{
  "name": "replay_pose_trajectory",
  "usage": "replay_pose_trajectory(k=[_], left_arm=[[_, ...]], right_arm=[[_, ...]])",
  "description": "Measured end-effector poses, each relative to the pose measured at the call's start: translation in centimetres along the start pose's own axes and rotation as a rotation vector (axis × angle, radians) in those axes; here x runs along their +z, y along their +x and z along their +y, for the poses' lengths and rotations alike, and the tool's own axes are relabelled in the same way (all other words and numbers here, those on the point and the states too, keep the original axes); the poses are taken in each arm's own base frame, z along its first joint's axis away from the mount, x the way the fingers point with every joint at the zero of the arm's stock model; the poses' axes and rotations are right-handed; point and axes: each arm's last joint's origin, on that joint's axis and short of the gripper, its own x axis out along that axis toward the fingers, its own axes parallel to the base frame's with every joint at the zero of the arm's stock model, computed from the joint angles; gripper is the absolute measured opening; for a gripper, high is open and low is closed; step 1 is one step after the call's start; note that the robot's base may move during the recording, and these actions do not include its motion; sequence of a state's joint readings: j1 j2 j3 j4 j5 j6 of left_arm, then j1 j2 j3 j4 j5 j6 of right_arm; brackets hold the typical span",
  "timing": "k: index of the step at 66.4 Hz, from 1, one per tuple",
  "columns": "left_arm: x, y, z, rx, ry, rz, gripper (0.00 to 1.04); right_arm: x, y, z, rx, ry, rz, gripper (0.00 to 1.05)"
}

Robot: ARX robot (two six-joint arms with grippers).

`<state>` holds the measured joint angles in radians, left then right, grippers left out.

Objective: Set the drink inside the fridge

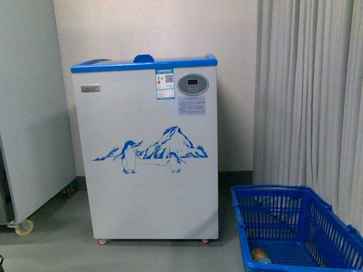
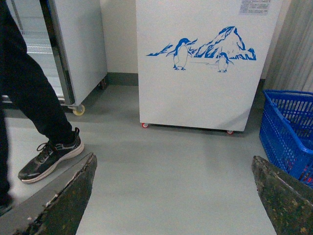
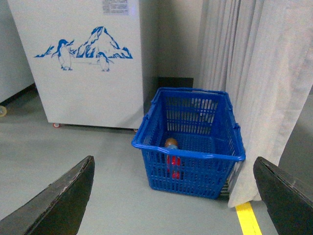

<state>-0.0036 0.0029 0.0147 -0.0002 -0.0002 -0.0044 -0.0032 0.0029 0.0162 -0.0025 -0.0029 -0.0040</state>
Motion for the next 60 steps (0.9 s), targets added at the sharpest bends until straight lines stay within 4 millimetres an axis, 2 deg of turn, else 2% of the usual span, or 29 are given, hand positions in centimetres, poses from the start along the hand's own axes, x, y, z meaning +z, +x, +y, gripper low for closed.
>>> replay_pose_trajectory(k=[60], left_arm=[[0.0, 0.0, 0.0, 0.0, 0.0, 0.0, 0.97]], right_arm=[[0.0, 0.0, 0.0, 0.0, 0.0, 0.0, 0.97]])
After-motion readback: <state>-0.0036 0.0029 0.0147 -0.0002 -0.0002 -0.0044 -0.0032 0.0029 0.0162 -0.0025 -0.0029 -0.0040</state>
